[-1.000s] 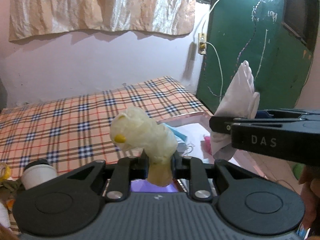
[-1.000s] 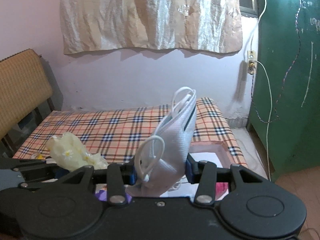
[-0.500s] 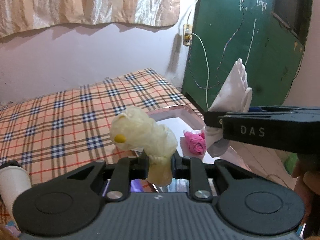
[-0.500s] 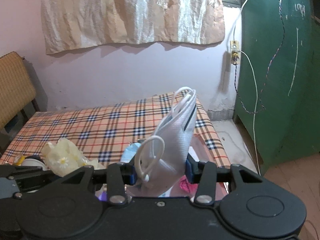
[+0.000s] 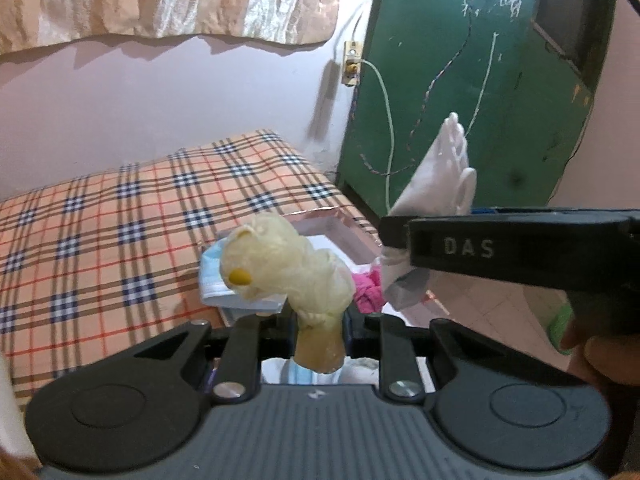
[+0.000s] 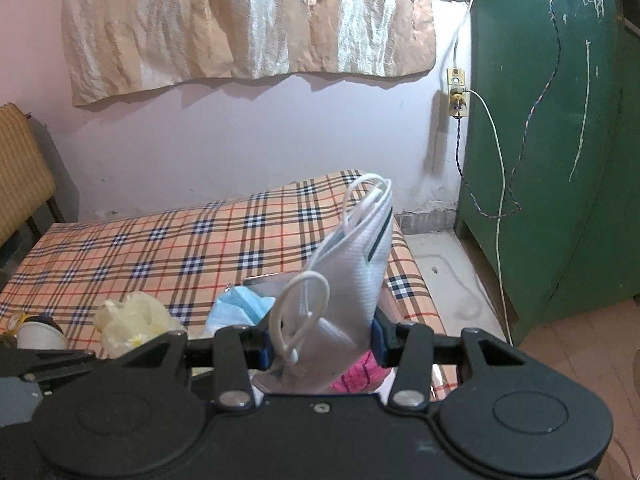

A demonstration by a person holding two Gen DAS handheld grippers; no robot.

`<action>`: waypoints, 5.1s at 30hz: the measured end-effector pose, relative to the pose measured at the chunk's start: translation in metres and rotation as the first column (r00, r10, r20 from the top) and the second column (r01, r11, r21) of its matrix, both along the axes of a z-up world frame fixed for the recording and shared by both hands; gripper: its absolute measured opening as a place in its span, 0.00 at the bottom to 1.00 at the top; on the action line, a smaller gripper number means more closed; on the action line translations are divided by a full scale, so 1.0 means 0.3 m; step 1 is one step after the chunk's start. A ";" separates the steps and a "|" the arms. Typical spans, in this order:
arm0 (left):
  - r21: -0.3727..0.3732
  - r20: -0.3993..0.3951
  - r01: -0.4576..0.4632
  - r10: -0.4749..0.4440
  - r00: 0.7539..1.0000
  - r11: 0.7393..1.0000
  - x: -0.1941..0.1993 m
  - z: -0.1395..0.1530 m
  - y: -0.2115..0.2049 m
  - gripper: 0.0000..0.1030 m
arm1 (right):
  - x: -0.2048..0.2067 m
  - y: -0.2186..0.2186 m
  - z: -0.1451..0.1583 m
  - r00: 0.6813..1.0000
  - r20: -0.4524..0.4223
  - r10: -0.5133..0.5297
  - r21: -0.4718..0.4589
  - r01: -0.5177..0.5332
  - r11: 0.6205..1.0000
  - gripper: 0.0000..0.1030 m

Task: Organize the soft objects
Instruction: 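Open both grippers to drop the glove and mask into the tray, then move both open grippers back to the remaining pile on the bed, then grasp the white knitted cloth with the left gripper while the right gripper grasps the olive cloth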

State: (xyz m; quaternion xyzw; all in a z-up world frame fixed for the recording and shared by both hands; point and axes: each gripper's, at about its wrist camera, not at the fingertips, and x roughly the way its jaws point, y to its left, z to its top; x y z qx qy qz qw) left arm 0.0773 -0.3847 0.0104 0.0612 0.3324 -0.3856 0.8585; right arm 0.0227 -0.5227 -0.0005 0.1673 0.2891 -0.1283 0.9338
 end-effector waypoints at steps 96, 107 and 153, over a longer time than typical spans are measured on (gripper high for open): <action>0.069 0.094 -0.554 0.547 0.832 0.830 -0.006 0.134 0.932 0.81 | 0.122 0.921 0.159 0.969 0.018 0.248 0.011 -0.248 0.969 0.77; 0.076 0.093 -0.588 0.582 0.808 0.805 0.000 0.117 1.009 0.81 | 0.163 1.018 0.150 0.956 0.007 0.292 0.010 -0.292 0.956 0.77; 0.065 -0.062 -0.629 0.632 0.773 0.775 0.272 -0.199 1.210 0.49 | 0.293 1.184 0.090 0.863 0.072 0.501 0.006 -0.502 0.865 0.77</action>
